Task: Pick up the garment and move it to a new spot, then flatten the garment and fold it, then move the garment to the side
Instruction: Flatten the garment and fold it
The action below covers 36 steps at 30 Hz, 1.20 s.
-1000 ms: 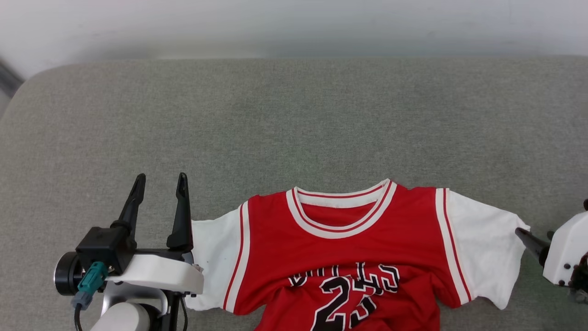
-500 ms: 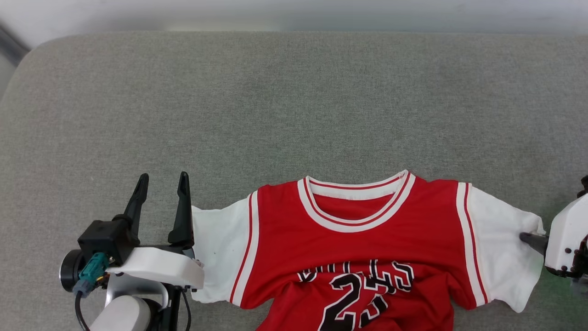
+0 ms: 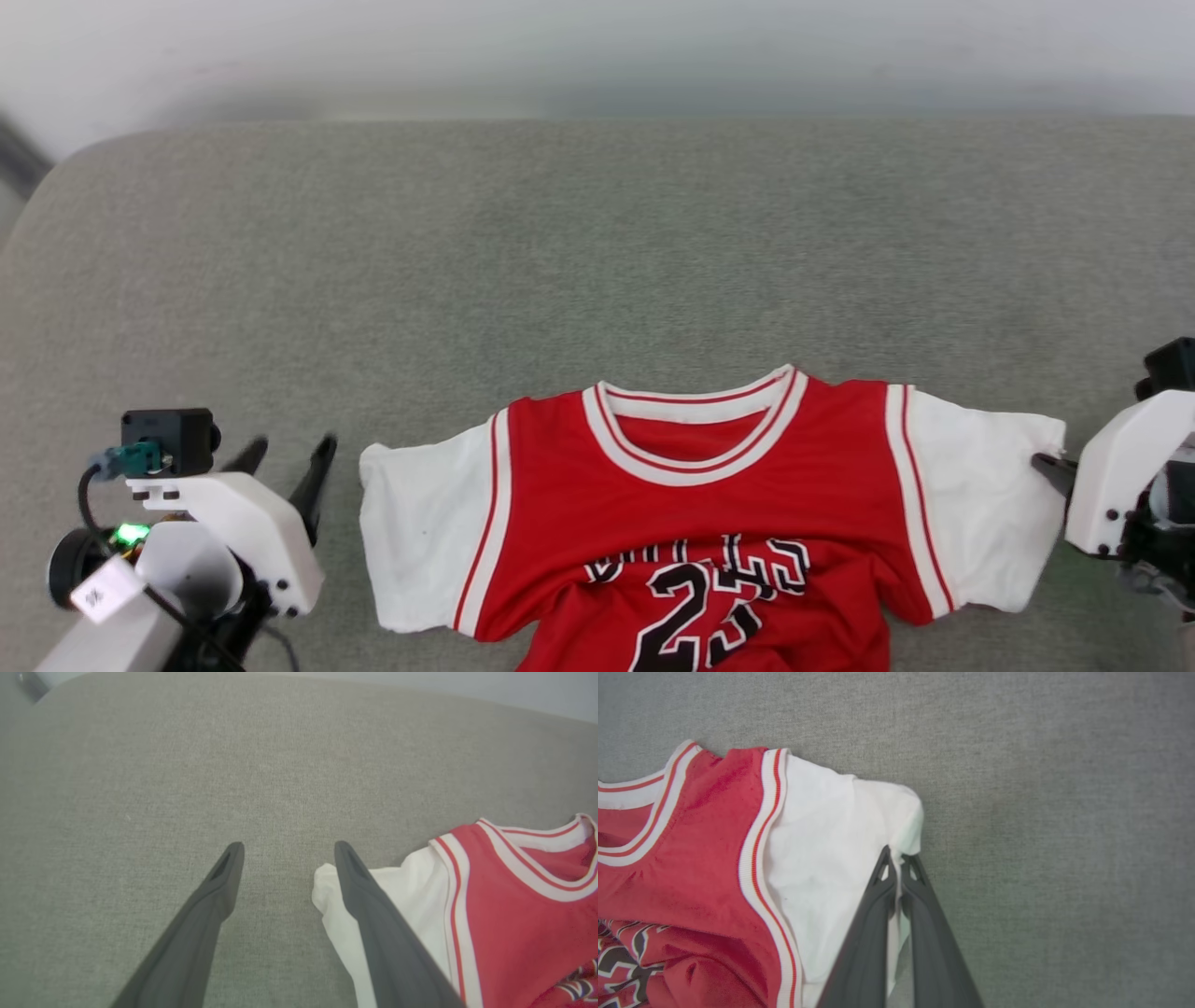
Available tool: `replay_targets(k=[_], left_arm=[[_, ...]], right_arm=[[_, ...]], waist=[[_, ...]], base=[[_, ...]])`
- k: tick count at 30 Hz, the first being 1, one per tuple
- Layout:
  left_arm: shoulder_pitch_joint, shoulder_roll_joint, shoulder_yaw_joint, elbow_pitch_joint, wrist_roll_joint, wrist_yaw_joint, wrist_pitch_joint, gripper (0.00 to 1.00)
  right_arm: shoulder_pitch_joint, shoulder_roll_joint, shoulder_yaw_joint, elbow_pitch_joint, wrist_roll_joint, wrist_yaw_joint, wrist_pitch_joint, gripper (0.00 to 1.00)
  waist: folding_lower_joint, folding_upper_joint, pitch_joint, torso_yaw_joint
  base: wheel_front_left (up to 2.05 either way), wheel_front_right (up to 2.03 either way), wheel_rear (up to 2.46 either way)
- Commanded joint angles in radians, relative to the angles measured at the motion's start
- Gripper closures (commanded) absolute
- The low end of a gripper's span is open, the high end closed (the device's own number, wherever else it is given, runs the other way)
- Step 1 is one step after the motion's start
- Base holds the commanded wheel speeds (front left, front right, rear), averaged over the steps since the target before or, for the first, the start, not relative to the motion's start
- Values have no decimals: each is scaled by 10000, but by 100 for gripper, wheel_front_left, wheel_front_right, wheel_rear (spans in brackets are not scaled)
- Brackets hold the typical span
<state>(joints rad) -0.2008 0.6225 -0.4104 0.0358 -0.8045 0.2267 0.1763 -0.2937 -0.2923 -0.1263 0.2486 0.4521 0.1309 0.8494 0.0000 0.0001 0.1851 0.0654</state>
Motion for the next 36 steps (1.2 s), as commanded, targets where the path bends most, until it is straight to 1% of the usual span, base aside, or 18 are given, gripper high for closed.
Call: replay_targets(k=[1, 4, 7, 16, 20, 21, 22, 23, 24, 26, 28, 31, 34, 36], left_arm=[[-111, 225, -115, 97, -146, -108, 547, 0], [-195, 580, -262, 296, -709, -340, 1855, 0], [-431, 661, -375, 497, -1093, -518, 2650, 0], [-1179, 441, -939, 1829, -1590, -1065, 4149, 0], [-1331, 133, -1377, 2537, -1763, -1337, 4842, 0], [-1331, 133, -1377, 2537, -1763, -1337, 4842, 0], [-1317, 21, -1562, 2693, -1772, -1432, 5056, 42], [-1360, -90, -1662, 2817, -1739, -1480, 5096, 65], [-1420, -187, -1730, 2958, -1720, -1504, 5113, 100], [-1579, -402, -1750, 3115, -1622, -1510, 4916, 100], [-1761, -358, -1735, 3272, -1486, -1588, 4704, 100], [-2157, -299, -1602, 3345, -1114, -1578, 4066, 100], [-2683, -217, -1375, 3402, -477, -1318, 2981, 100], [-2940, -293, -1283, 3444, -128, -1059, 2424, 100]], right_arm=[[183, 91, 106, -139, -18, -3, -71, 100], [309, 117, 348, -457, -90, -3, -168, 100], [375, 202, 569, -734, -77, -3, -250, 100], [297, 251, 969, -1066, 119, -4, -479, 100], [226, 271, 988, -960, 210, -4, -595, 100], [226, 271, 988, -960, 210, -4, -595, 100], [209, 285, 1010, -936, 235, -4, -620, 100], [192, 295, 1021, -904, 255, -4, -661, 100], [160, 300, 1021, -874, 273, -4, -690, 100], [115, 295, 1040, -840, 257, -4, -805, 100], [117, 203, 1107, -800, 163, -4, -961, 100], [28, 111, 1167, -763, 77, -4, -1275, 100], [-250, -46, 1238, -722, -158, -4, -1882, 100], [-431, -94, 1221, -504, -329, -5, -2298, 100]], waist=[[0, -1, -209, -252], [0, -1, -259, -505], [0, -1, -153, -722], [0, -1, 363, -1227], [0, -1, 482, -1352], [0, -1, 482, -1352], [0, -1, 495, -1377], [0, -1, 510, -1403], [0, -1, 521, -1422], [0, -1, 511, -1439], [0, -1, 438, -1443], [0, -1, 250, -1415], [0, -1, -9, -1369], [0, -1, -206, -1333]], base=[[0, 0, 0], [0, 0, 0], [0, 0, 0], [0, 0, 0], [0, 0, 0], [0, 0, 0], [0, 0, 0], [0, 0, 0], [0, 0, 0], [0, 0, 0], [0, 0, 0], [0, 0, 0], [0, 0, 0], [0, 0, 0]])
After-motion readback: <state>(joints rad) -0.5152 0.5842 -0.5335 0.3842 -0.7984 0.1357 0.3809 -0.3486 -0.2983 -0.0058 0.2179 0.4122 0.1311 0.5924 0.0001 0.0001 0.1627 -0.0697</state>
